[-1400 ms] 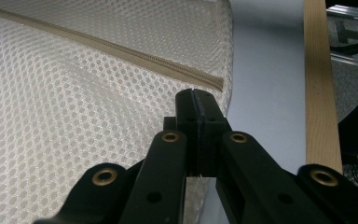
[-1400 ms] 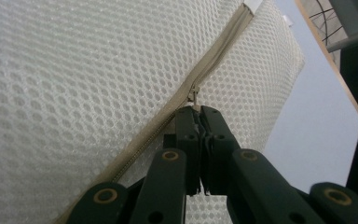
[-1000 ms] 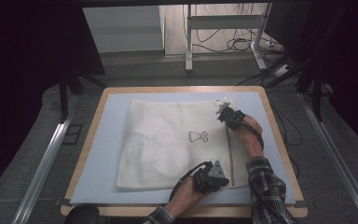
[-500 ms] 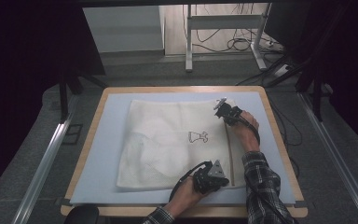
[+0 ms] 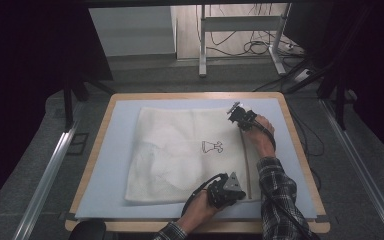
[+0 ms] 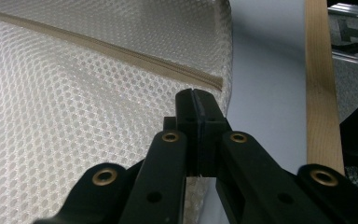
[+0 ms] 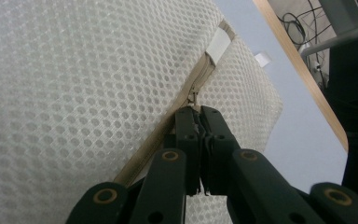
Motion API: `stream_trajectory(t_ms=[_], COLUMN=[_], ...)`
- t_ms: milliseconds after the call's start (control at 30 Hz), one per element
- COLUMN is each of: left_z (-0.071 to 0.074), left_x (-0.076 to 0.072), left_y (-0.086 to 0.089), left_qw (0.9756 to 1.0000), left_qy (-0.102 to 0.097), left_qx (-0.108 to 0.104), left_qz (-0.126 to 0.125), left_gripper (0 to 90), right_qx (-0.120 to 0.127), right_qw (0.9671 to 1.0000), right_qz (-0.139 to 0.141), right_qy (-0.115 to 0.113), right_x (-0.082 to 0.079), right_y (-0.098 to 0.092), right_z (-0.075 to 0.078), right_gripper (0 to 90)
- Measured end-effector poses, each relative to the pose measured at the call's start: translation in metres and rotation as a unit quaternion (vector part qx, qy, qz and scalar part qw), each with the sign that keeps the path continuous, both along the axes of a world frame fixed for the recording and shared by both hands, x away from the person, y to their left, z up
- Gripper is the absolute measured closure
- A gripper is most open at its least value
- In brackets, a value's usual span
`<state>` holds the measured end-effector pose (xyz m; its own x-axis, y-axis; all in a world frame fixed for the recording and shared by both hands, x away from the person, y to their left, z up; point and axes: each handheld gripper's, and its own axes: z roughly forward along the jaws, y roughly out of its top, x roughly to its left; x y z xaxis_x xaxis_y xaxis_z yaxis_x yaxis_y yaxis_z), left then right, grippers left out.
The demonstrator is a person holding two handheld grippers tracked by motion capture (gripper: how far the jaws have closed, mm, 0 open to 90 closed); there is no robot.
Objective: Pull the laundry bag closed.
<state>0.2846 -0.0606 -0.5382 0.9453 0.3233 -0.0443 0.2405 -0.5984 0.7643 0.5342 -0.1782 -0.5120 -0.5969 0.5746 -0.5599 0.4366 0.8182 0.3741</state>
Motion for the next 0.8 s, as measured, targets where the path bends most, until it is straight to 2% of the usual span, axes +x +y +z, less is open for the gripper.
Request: stream_trajectory(t_ms=[133, 333, 500, 633, 800], left_z=[0.0, 0.0, 0.0, 0.0, 0.0], left_x=[0.0, -0.002, 0.0, 0.001, 0.001], left_y=[0.0, -0.001, 0.0, 0.0, 0.0], left_qw=[1.0, 0.9999, 1.0, 1.0, 1.0], left_qy=[0.001, -0.011, -0.001, 0.005, 0.004], left_qx=[0.0, 0.004, 0.0, -0.004, -0.004], left_qz=[0.0, 0.001, 0.001, 0.002, 0.002], left_gripper=[89.7, 89.7, 89.7, 89.7, 89.6], right_qx=[0.003, 0.002, 0.002, -0.001, 0.014], right_qw=[1.0, 1.0, 0.9999, 0.9998, 0.9996], right_qz=[0.0, 0.001, -0.005, -0.004, 0.002], right_qy=[0.001, -0.005, -0.011, -0.022, -0.023], right_x=[0.005, 0.013, 0.018, 0.016, 0.012], right_y=[0.002, 0.005, 0.007, 0.008, 0.005], right_z=[0.0, -0.002, -0.004, -0.006, -0.004], right_gripper=[86.0, 85.9, 85.4, 85.1, 83.9])
